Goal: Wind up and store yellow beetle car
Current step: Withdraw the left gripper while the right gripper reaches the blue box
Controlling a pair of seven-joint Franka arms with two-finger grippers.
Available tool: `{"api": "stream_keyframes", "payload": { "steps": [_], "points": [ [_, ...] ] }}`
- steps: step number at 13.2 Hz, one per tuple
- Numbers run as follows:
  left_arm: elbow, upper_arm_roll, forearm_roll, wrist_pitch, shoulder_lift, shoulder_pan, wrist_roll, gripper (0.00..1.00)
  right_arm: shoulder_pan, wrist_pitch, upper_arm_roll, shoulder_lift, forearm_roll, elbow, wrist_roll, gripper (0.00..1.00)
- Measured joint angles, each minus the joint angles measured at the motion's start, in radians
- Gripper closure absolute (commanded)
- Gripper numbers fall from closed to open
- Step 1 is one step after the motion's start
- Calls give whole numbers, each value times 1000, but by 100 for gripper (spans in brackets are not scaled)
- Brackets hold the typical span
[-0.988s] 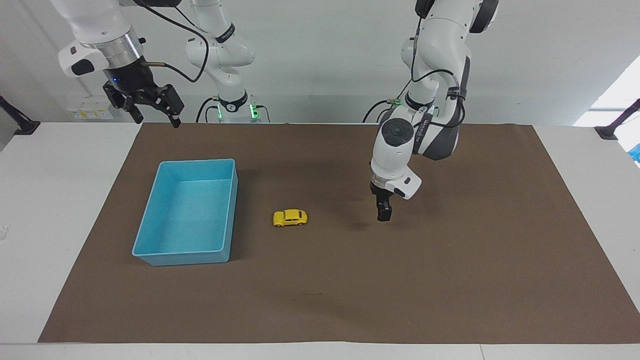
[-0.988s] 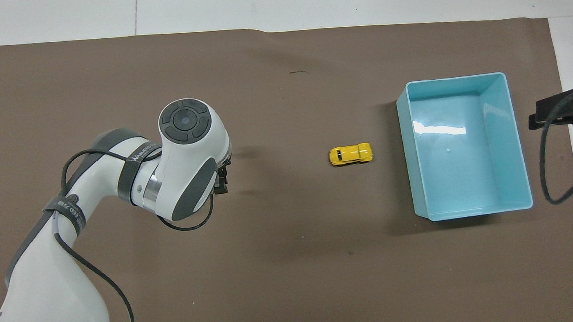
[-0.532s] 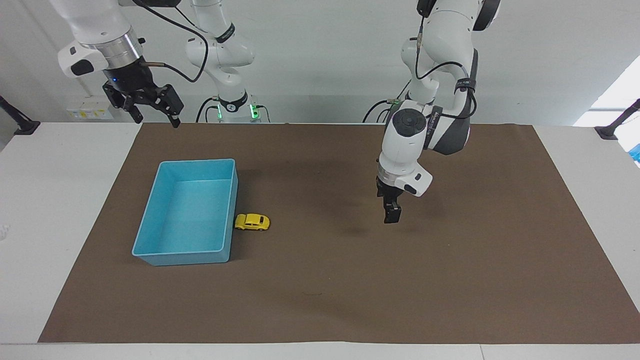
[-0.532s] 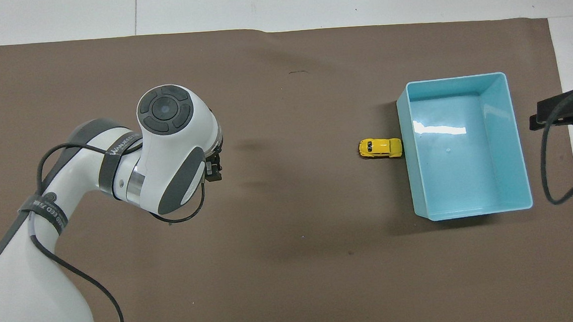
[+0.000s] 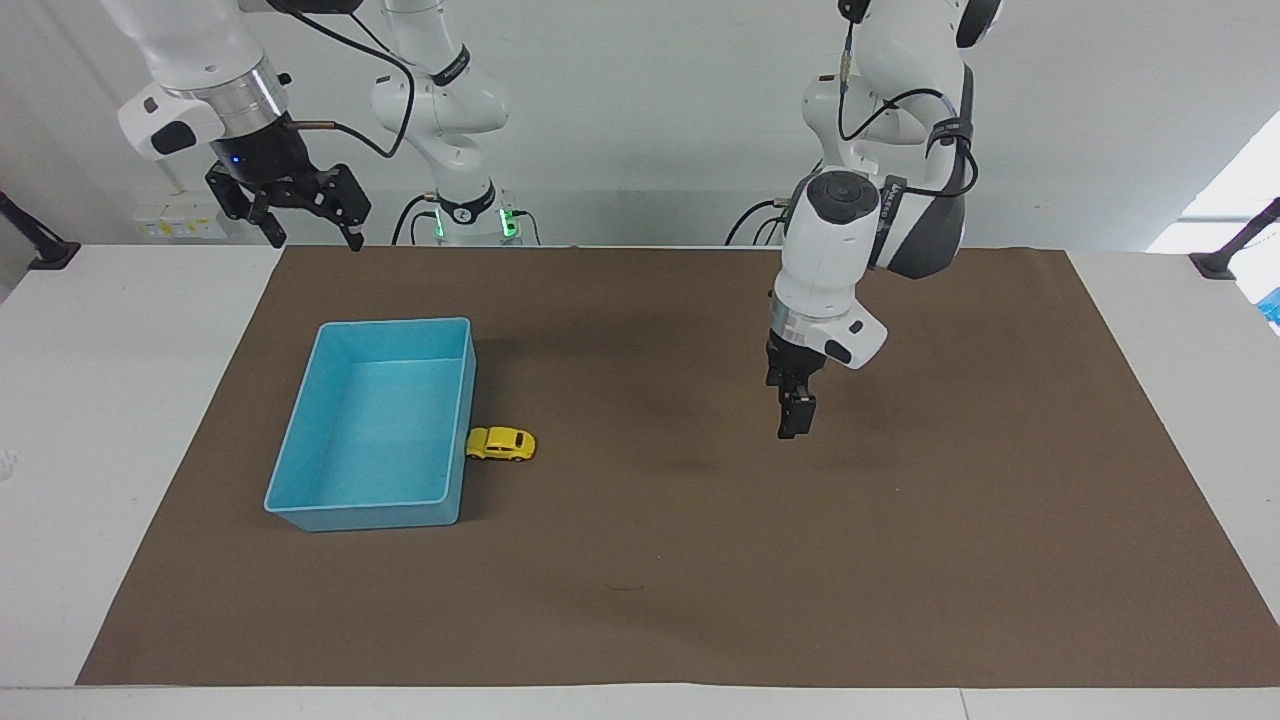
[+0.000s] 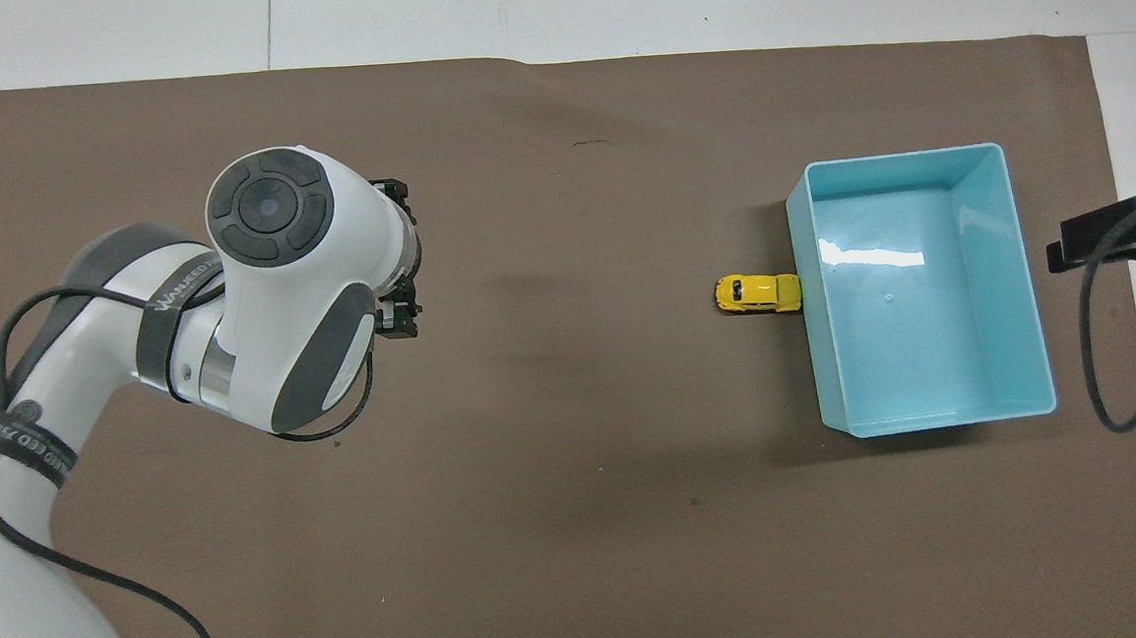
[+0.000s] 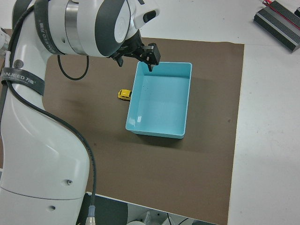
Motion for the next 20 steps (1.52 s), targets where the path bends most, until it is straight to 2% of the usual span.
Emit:
{"api": "stream_keyframes", "payload": {
  "steps": [6,10,17,20],
  "points": [
    [0,5,0,-42,-72,81,396,0,12,-11,17,-13,0,-15,-327,0],
    [-1,7,0,-50,-84,149,681,0,13,-11,48,-42,0,-57,-581,0],
    [-1,8,-16,-56,-119,314,1182,0,14,46,108,-48,-8,-67,-994,0],
    [-1,7,-40,-127,-145,368,1446,0,27,55,112,-47,-8,-75,-1152,0]
  ]
}}
